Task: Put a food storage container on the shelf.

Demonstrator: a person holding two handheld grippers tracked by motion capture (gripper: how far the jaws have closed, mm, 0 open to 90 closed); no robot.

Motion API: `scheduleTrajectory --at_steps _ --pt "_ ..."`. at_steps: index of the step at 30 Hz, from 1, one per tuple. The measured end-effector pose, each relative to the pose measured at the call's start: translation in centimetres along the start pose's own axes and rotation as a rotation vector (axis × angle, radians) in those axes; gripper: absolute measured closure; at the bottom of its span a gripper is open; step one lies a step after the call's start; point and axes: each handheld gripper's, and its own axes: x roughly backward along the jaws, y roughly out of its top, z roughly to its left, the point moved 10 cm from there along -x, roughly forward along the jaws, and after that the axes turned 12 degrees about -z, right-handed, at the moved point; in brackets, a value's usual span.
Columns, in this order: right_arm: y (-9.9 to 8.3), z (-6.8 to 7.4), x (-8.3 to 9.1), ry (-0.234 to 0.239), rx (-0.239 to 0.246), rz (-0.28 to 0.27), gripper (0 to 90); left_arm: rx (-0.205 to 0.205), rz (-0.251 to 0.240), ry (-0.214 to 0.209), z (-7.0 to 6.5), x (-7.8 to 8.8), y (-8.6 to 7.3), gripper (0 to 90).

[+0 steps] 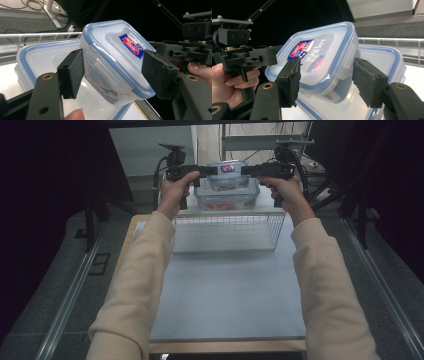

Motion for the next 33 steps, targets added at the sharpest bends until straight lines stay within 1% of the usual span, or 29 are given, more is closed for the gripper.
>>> scheduleTrajectory --at_steps 3,4,5,8,10,11,13,14,16,18,19,21,25,27,30,33 --pt "0.1 -0.2 0.3 -0.011 0.000 -0.009 37.9 -0.012 -0.006 0.005 0.0 0.2 0.1 30.5" --pt "0.1 -0.3 0.4 -0.013 0.002 -0.014 37.9 -0.015 -0.014 0.008 0.0 0.4 0.1 29.8" --pt "0.2 -0.3 0.6 -0.012 0.002 -0.018 37.8 -0.009 -0.027 0.010 -0.1 0.6 0.2 29.6" --pt "0.3 -0.6 1.2 -0.016 0.001 -0.032 37.8 -0.024 -0.032 0.010 -0.3 1.4 0.1 30.6" --pt "0.2 -0.7 1.5 -0.020 0.001 -0.034 37.9 -0.048 -0.028 0.015 -0.6 2.1 -0.2 33.0" --pt "0.2 -0.7 1.8 -0.025 0.011 -0.036 38.1 -0.060 -0.030 0.022 -0.7 2.4 -0.3 34.3" --pt "-0.1 -0.7 2.2 -0.030 0.016 -0.033 38.1 -0.077 -0.030 0.028 -1.0 3.0 -0.6 39.7" --pt "-0.1 -0.6 2.3 -0.028 0.016 -0.033 38.1 -0.089 -0.029 0.030 -1.3 3.3 -0.9 43.8" --pt "-0.4 -0.5 2.7 -0.025 0.012 -0.034 38.1 -0.112 -0.016 0.041 -1.5 3.7 -1.5 54.2" --pt "-0.7 -0.4 3.1 -0.027 0.015 -0.030 38.1 -0.108 0.005 0.038 -1.8 4.0 -2.1 65.8" --pt "-0.8 -0.3 3.2 -0.028 0.016 -0.030 38.1 -0.114 0.012 0.028 -2.0 4.0 -2.5 70.7" --pt "-1.0 -0.2 3.5 -0.030 0.020 -0.027 38.1 -0.129 0.043 0.014 -2.2 3.9 -3.3 76.9" --pt "-1.4 0.0 3.9 -0.034 0.020 -0.017 37.9 -0.148 0.080 0.002 -2.5 3.1 -4.4 83.9" --pt "-1.5 0.1 4.0 -0.032 0.025 -0.017 38.1 -0.149 0.084 -0.007 -2.6 2.5 -4.7 86.5" --pt "-1.7 0.1 4.0 -0.028 0.026 -0.008 38.1 -0.162 0.092 -0.013 -2.8 1.7 -5.1 88.5" --pt "-1.7 -0.1 4.0 -0.025 0.026 -0.005 38.1 -0.155 0.084 -0.006 -2.7 1.0 -5.1 88.9"
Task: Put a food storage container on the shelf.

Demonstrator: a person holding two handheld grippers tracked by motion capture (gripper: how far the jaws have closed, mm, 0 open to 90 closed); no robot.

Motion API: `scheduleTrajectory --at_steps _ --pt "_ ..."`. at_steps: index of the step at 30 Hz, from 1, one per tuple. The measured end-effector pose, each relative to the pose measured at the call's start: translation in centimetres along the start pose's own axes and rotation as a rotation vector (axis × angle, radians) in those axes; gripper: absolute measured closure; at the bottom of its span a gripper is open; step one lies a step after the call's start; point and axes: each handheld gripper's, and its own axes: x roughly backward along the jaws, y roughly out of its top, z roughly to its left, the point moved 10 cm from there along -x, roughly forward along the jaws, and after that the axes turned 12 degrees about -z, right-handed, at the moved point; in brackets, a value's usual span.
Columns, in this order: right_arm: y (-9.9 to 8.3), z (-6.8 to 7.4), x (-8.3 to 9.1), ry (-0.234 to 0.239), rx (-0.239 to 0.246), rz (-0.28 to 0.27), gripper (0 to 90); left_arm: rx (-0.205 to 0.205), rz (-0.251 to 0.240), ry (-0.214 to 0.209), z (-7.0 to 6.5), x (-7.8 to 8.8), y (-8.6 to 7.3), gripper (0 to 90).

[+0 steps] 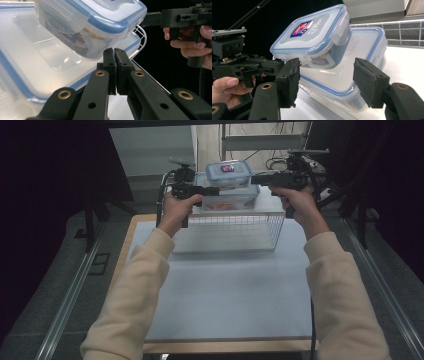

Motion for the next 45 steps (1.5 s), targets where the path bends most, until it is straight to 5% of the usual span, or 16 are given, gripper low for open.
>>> scheduleTrajectory --at_steps 26,35,45 --pt "-0.3 -0.4 0.7 0.022 -0.018 -0.002 38.0 0.041 -0.004 0.023 0.9 -0.5 0.2 89.0" --pt "-0.7 -0.2 1.3 0.032 -0.013 -0.008 37.4 0.028 -0.022 0.009 -0.2 1.6 0.2 89.2" --pt "-2.8 0.2 2.2 0.088 -0.022 -0.014 36.7 0.051 -0.033 0.007 0.2 4.5 -1.7 89.1"
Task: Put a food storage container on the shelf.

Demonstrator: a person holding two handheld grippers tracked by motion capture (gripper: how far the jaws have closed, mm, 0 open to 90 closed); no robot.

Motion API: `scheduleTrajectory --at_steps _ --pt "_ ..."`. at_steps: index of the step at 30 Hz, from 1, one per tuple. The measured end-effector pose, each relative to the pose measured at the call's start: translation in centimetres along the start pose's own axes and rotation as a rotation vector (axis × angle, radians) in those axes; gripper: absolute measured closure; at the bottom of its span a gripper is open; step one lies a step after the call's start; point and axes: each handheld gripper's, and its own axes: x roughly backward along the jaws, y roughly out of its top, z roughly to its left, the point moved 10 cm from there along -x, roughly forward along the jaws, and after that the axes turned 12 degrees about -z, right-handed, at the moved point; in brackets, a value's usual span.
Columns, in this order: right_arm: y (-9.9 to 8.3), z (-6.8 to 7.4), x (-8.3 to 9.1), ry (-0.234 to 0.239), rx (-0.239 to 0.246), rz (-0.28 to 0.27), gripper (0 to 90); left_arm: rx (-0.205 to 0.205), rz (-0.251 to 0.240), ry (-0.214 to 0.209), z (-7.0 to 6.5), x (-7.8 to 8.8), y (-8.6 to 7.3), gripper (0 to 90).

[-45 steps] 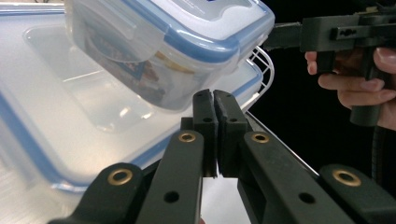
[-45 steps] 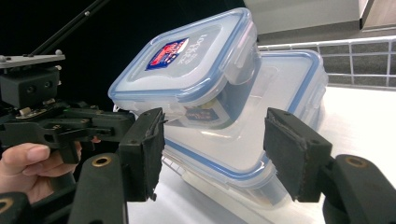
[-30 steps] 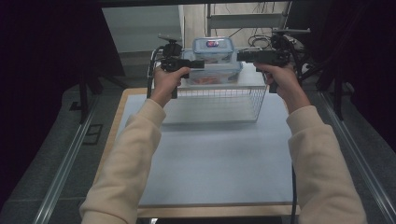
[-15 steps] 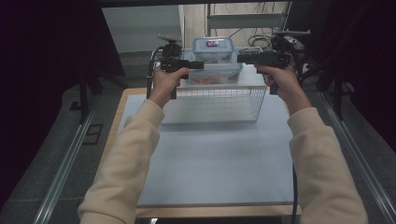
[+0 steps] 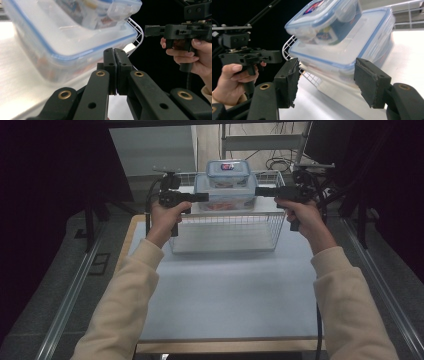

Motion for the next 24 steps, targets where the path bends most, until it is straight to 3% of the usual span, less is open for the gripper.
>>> scheduleTrajectory --at_steps 10,14,18,24 --pt "-3.4 -0.6 2.0 0.031 0.006 -0.016 36.7 0.019 -0.039 -0.052 -0.6 2.5 -2.5 83.9" --pt "-5.2 -0.5 2.8 0.047 0.019 -0.008 36.7 -0.004 -0.070 -0.056 -1.0 3.8 -3.7 68.1" --pt "-6.9 -0.4 3.6 0.061 0.033 -0.008 36.6 -0.028 -0.080 -0.044 -1.0 4.9 -5.8 58.0" --pt "-10.0 -0.7 4.8 0.064 0.046 -0.003 36.2 -0.037 -0.069 -0.026 -0.4 6.5 -10.0 50.1"
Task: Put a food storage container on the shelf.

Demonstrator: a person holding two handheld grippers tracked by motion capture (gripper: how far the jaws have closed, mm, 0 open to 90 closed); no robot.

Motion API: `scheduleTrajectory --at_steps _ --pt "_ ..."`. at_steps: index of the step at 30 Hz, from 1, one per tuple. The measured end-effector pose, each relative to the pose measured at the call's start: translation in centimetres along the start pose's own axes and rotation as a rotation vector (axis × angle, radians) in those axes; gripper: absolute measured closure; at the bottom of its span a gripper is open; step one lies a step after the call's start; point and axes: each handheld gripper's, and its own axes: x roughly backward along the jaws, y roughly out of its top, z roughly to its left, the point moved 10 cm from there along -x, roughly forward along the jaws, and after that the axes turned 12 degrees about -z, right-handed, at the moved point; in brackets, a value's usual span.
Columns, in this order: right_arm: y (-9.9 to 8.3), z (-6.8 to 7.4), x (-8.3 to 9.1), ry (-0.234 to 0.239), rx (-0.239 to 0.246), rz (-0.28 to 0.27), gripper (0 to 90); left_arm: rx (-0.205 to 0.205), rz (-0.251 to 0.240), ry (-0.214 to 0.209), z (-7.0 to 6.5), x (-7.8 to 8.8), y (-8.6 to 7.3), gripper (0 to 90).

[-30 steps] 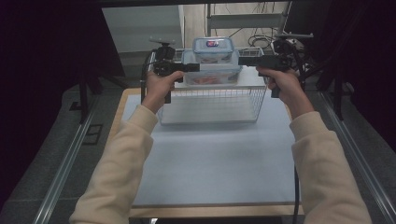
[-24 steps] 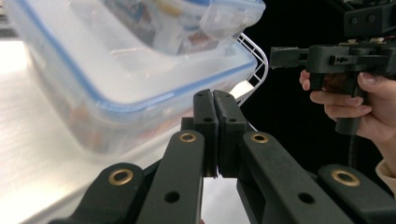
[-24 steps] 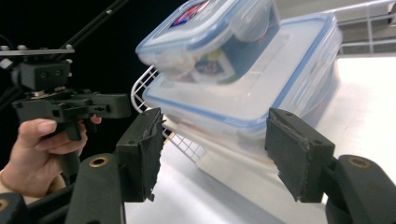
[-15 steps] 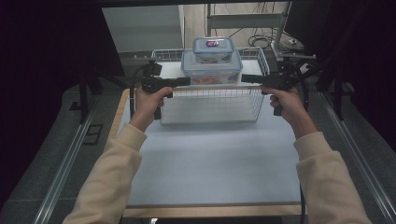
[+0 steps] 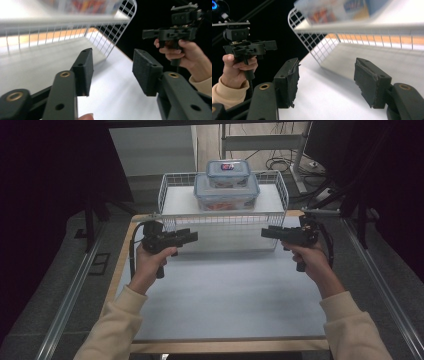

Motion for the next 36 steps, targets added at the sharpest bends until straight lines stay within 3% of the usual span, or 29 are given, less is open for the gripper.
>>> scheduleTrajectory --at_steps 6,14,19,36 --pt "-4.0 -0.3 1.0 -0.003 -0.008 0.032 35.3 0.008 0.030 0.012 0.5 1.4 -4.5 43.6" --pt "-9.8 -1.5 1.9 -0.025 -0.022 0.074 34.5 0.027 0.119 0.039 1.8 1.9 -10.1 35.7" --pt "-11.0 -2.1 2.0 -0.039 -0.025 0.081 34.1 0.039 0.127 0.040 1.7 1.6 -10.6 33.4" --pt "-10.8 -1.8 2.4 -0.049 0.022 0.064 30.5 0.053 0.137 0.055 2.2 1.5 -11.1 29.2"
